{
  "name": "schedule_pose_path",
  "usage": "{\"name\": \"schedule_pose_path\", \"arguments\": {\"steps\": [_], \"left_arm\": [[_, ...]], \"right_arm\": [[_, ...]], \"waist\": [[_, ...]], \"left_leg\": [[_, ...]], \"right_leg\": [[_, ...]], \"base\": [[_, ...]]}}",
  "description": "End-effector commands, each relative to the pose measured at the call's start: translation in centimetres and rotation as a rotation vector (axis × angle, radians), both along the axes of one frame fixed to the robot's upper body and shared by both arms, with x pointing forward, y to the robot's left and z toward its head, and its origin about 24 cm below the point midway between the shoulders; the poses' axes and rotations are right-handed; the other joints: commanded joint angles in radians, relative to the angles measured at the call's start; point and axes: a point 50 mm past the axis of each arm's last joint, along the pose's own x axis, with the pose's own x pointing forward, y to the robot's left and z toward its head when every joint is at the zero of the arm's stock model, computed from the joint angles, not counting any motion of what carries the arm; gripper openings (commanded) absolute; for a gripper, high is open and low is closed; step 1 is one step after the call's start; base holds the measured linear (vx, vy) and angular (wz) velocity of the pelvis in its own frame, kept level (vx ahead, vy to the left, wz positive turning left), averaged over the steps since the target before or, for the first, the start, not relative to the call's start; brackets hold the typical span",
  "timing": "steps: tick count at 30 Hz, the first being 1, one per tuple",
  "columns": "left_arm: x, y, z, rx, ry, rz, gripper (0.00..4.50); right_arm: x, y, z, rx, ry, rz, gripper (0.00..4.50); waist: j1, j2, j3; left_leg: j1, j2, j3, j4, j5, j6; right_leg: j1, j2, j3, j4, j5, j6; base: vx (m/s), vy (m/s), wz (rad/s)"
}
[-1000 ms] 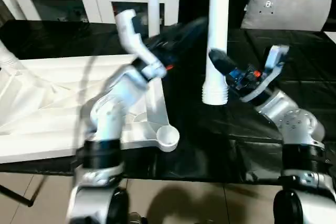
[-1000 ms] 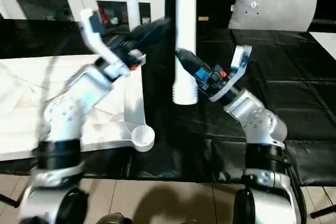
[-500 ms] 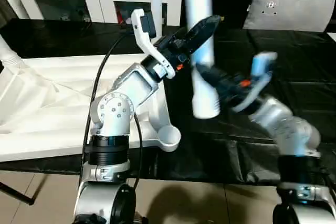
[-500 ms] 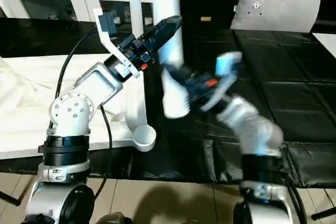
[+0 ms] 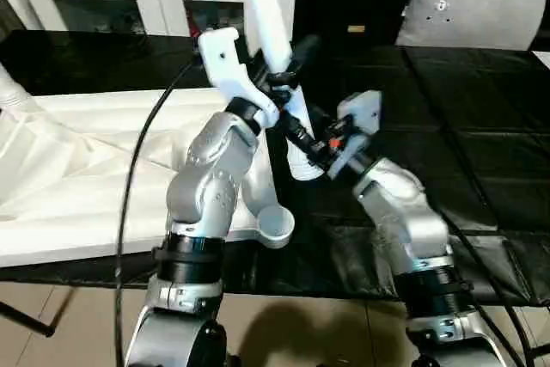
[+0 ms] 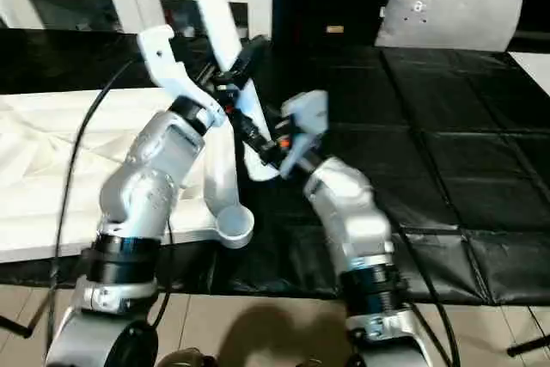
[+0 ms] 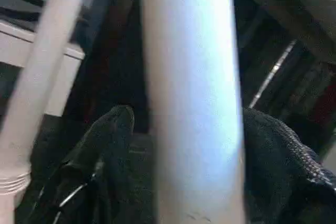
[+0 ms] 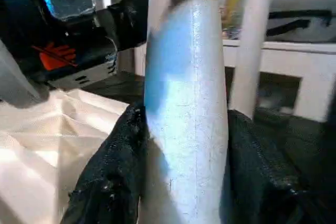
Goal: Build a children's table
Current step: Pick table leg
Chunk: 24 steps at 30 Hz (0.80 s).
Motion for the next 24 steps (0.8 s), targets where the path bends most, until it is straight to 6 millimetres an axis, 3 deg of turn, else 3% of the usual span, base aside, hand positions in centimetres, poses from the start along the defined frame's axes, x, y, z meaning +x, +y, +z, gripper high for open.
{"name": "schedule_pose_path", "arguments": {"steps": [1, 12, 23, 24], "left_arm": [[-0.3, -1.4, -0.3, 0.002, 0.004, -0.028, 2.95], [-0.4, -1.6, -0.4, -0.017, 0.003, -0.009, 2.15], [-0.3, -1.6, -0.7, -0.034, 0.025, -0.012, 1.87], [-0.3, -1.6, -0.7, -0.040, 0.031, -0.010, 1.87]], "right_arm": [[-0.2, 0.3, 0.0, -0.018, -0.044, -0.022, 1.84], [0.1, 0.6, -0.6, -0.043, -0.066, -0.057, 1.84], [0.3, 0.6, -1.1, -0.044, -0.042, -0.064, 1.84], [0.3, 0.6, -1.1, -0.030, -0.035, -0.055, 2.19]], "waist": [[-0.003, -0.009, -0.077], [-0.005, -0.007, -0.074], [-0.005, -0.006, -0.075], [-0.005, -0.007, -0.076]], "left_leg": [[0.012, 0.079, -0.023, -0.072, -0.026, 0.084], [0.014, 0.080, -0.022, -0.074, -0.064, 0.085], [0.014, 0.080, -0.022, -0.074, -0.065, 0.089], [0.014, 0.080, -0.022, -0.073, -0.064, 0.090]], "right_leg": [[0.064, -0.098, 0.054, -0.063, 0.037, -0.227], [0.061, -0.096, 0.055, -0.067, 0.003, -0.237], [0.062, -0.096, 0.055, -0.065, 0.009, -0.239], [0.062, -0.096, 0.056, -0.065, 0.014, -0.240]], "base": [[0.000, 0.000, 0.00], [0.000, 0.000, 0.00], [0.000, 0.000, 0.00], [0.000, 0.000, 0.00]]}}
